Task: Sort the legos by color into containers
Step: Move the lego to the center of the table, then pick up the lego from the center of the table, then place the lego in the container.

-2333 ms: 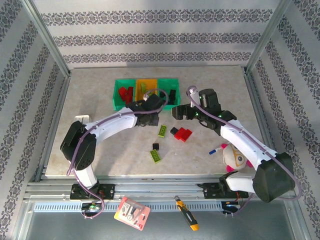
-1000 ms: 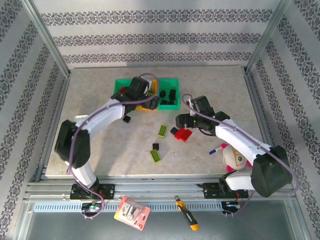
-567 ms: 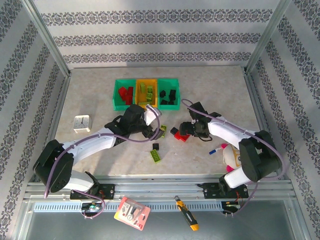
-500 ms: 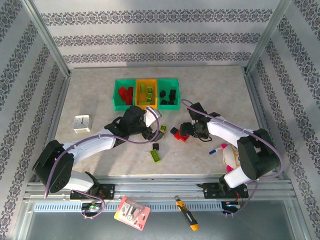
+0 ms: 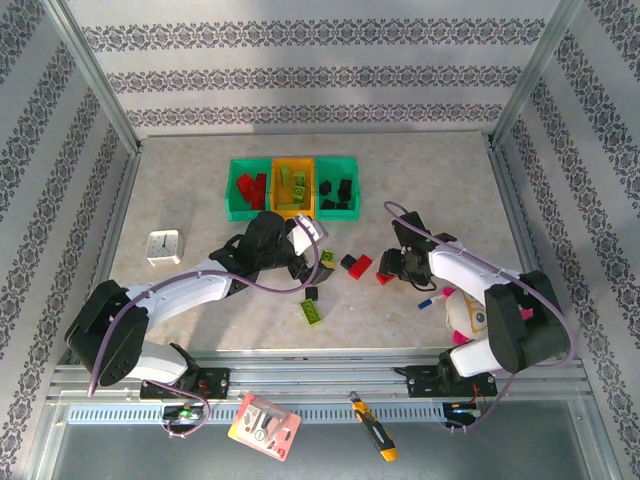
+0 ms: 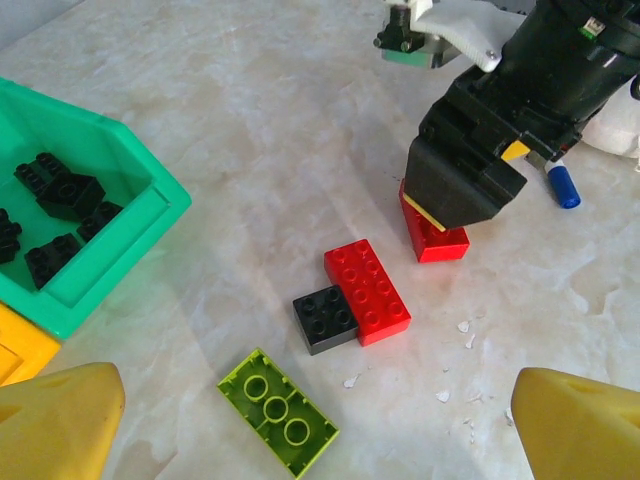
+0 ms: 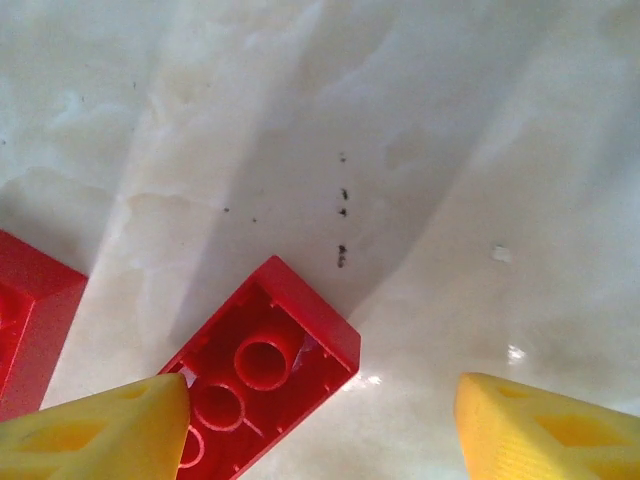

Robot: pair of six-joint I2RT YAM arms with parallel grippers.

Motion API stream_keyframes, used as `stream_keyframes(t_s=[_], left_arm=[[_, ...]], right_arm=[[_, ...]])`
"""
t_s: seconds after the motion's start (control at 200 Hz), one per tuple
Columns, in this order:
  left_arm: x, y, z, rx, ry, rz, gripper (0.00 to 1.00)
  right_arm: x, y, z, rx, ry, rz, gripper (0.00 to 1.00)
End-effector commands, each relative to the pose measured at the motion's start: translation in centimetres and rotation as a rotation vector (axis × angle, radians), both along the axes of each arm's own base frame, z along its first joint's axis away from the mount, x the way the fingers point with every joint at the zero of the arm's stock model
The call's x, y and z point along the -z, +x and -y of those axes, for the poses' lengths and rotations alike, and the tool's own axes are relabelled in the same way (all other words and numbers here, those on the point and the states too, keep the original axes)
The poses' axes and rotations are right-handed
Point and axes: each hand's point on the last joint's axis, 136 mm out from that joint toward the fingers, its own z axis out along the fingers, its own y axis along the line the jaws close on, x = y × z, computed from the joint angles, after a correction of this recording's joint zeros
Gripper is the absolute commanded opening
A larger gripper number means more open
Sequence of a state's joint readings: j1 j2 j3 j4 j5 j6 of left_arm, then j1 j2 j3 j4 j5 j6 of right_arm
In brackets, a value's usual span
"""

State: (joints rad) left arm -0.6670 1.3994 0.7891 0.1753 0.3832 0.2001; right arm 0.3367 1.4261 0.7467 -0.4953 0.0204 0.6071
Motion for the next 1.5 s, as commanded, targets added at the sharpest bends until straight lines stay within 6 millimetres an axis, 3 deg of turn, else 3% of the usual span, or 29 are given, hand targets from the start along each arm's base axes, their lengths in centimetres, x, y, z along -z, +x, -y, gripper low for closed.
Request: stream_keyframes(t_s=[0.0, 0.1, 0.19, 0.34, 0.56, 0.65, 0.759, 0.874, 1.004, 1.149, 1.394, 1.494], left_arm=[[-0.8, -0.3, 0.9, 0.040, -0.040, 0.049, 0.99], [-0.8, -0.4, 1.0, 0.043, -0.042, 0.047, 0.99], [-0.9, -0.3, 1.0, 0.038, -0.047, 0.050, 0.99], [-1.0, -0.4, 0.9, 0.035, -0.056, 0.047, 0.99], [-0.7, -0.9, 0.7, 0.047, -0.052, 0.046, 0.99], [-0.6, -1.0, 0.5, 0.046, -0.048, 0.051, 0.99], [-0.4, -1.1, 0.2, 0.036, -0.043, 0.051, 0.99], [-0.6, -1.4, -0.3, 0.017, -0.053, 0.060, 0.99], [-0.9, -1.7, -1.4, -0.024, -0.068, 0.069, 0.99], [-1.2, -2.2, -3.5, -0.114, -0.073, 0.062, 0.99], [-1.7, -2.8, -9.3, -0.352, -0.068, 0.073, 0.99], [-2.2, -3.1, -11.0, -0.409, -0.088, 0.089, 0.99]], right_arm=[[-1.2, 0.5, 0.0, 0.018, 0.012, 0.055, 0.71], [-1.6, 0.9, -1.2, -0.007, 0.033, 0.071, 0.78], [-0.6, 0.6, -1.3, 0.011, 0.028, 0.033, 0.85], [1.0, 0.3, -0.9, 0.065, 0.028, -0.017, 0.85], [1.4, 0.6, -0.3, 0.094, 0.017, -0.029, 0.69], [1.1, 0.6, -0.2, 0.095, 0.023, -0.021, 0.56], [0.5, 0.9, -0.6, 0.085, 0.038, -0.002, 0.41], [-1.2, 2.0, -1.7, 0.029, 0.062, 0.052, 0.34], [-3.9, 3.9, -4.6, -0.109, 0.081, 0.141, 0.33], [-6.6, 6.3, -9.4, -0.279, 0.130, 0.244, 0.32], [-12.1, 12.2, -20.0, -0.533, 0.217, 0.468, 0.31], [-13.2, 14.5, -24.3, -0.595, 0.248, 0.536, 0.30]])
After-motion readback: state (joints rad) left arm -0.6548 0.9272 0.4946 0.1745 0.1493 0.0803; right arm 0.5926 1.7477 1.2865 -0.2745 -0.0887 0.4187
